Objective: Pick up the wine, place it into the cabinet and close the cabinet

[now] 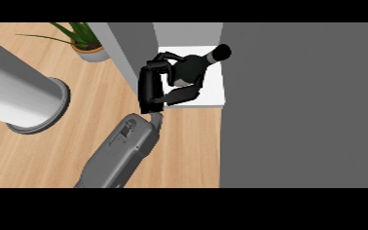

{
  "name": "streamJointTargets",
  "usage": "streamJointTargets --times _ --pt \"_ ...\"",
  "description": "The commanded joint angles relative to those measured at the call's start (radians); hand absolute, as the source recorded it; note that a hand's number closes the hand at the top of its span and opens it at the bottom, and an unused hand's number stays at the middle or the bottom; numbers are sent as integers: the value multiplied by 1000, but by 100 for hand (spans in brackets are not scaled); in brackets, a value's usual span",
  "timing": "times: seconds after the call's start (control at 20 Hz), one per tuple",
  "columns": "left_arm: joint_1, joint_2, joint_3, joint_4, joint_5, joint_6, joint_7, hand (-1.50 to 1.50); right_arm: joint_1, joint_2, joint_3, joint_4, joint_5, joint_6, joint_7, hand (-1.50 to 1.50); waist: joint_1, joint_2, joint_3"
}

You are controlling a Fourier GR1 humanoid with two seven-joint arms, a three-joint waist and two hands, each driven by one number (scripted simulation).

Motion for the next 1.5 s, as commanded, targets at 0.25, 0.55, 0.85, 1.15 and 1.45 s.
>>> streamJointTargets --times 0.25,0.55,0.85,1.15,1.45 --pt "-192 -9 72 235 56 -35 -1 150 -70 -18 -17 -114 -103 -58 115 -150 -12 3 -1" --pt "-250 -9 115 337 67 -72 -26 150 -55 8 36 -76 -34 -49 84 -150 -4 3 0" --pt "-296 -9 182 478 31 -69 -181 150 40 20 31 -139 -53 -8 46 -150 -14 4 0" --pt "-419 -7 254 627 52 -58 -223 150 -8 -16 -19 -63 -110 15 34 -150 -17 7 0" --pt "-407 -8 259 673 134 -90 -261 150 13 1 4 -153 -107 -25 88 -150 -37 6 -1"
